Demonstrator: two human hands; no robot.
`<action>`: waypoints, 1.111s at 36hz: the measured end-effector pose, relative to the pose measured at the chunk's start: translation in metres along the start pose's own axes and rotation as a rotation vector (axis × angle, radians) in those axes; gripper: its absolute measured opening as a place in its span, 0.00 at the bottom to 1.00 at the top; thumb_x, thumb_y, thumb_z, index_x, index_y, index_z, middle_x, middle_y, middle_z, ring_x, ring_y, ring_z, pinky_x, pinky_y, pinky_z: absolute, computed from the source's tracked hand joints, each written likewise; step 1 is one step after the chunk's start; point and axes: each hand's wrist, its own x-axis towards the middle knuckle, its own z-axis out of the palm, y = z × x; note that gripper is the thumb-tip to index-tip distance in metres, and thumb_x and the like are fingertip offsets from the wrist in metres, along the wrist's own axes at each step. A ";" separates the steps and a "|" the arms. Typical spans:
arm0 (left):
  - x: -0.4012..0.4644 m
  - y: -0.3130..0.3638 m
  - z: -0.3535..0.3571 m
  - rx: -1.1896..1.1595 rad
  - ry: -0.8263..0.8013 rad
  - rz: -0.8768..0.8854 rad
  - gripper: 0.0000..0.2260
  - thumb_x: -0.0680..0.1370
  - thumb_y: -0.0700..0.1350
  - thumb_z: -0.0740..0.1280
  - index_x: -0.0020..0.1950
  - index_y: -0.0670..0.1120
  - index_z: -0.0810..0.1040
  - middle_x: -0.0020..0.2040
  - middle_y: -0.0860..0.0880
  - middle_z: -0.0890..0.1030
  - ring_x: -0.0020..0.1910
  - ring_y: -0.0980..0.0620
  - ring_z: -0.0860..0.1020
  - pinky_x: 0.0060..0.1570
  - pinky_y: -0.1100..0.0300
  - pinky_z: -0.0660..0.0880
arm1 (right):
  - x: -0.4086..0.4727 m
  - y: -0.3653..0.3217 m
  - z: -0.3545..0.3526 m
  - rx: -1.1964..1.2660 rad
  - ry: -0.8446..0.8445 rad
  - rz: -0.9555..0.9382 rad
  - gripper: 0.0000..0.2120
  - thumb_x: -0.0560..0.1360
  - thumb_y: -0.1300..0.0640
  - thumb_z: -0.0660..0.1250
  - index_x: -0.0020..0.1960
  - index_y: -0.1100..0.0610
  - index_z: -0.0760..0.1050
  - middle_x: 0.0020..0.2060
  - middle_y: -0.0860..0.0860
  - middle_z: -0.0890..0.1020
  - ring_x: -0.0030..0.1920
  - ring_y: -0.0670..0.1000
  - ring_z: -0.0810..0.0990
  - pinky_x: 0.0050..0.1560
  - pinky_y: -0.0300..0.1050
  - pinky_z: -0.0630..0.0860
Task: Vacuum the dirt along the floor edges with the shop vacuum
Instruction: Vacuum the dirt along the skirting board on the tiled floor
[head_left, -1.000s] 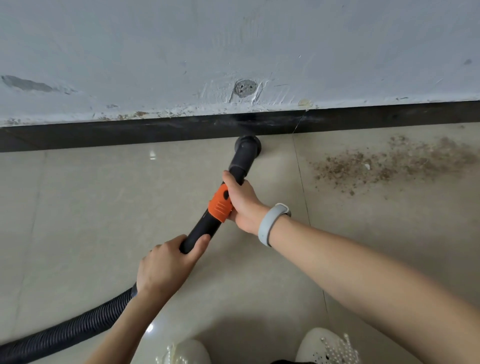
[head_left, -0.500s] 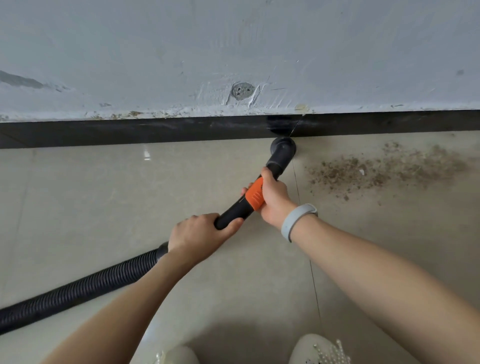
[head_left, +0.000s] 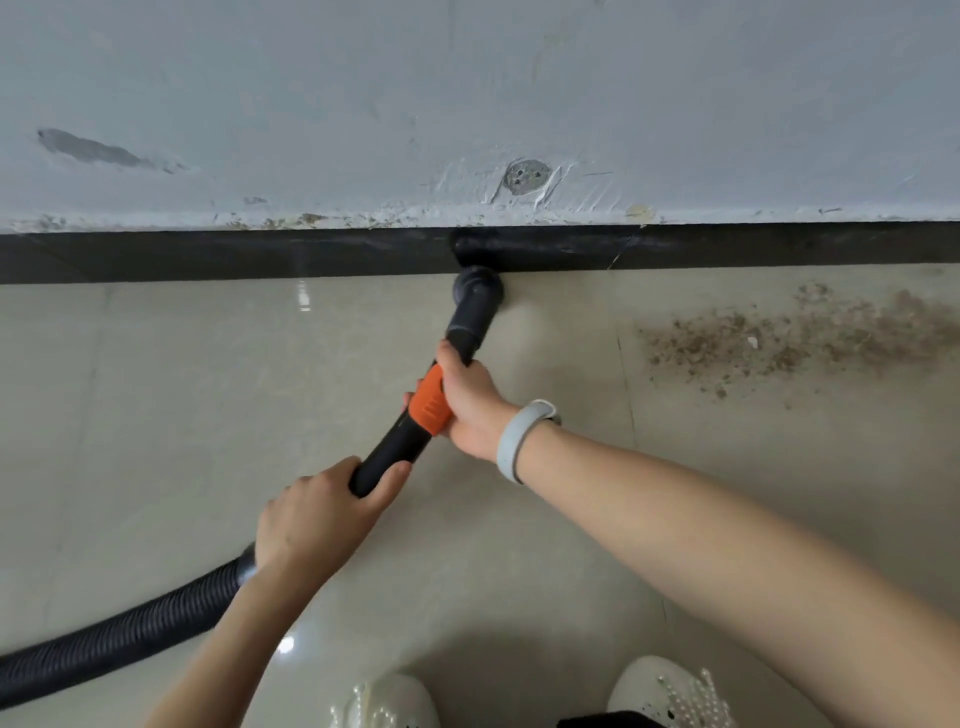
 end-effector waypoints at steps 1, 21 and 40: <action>-0.004 -0.009 -0.002 -0.017 0.013 -0.024 0.24 0.73 0.70 0.54 0.35 0.50 0.70 0.31 0.51 0.76 0.37 0.45 0.77 0.37 0.56 0.71 | -0.001 0.005 0.009 -0.032 -0.024 0.017 0.15 0.80 0.49 0.60 0.57 0.61 0.66 0.42 0.55 0.73 0.32 0.52 0.78 0.50 0.53 0.81; 0.005 0.025 0.009 0.192 -0.142 0.213 0.25 0.72 0.74 0.51 0.43 0.53 0.70 0.44 0.51 0.81 0.48 0.46 0.80 0.43 0.56 0.69 | -0.013 0.000 -0.046 0.002 0.310 -0.005 0.16 0.81 0.47 0.59 0.54 0.61 0.66 0.41 0.58 0.77 0.34 0.55 0.79 0.44 0.52 0.80; 0.003 -0.105 -0.024 -0.013 0.144 -0.209 0.26 0.71 0.71 0.57 0.35 0.49 0.70 0.31 0.50 0.77 0.36 0.44 0.76 0.36 0.57 0.69 | 0.012 0.038 0.122 -0.442 0.055 0.054 0.31 0.80 0.38 0.53 0.73 0.59 0.59 0.65 0.58 0.73 0.62 0.62 0.74 0.59 0.61 0.76</action>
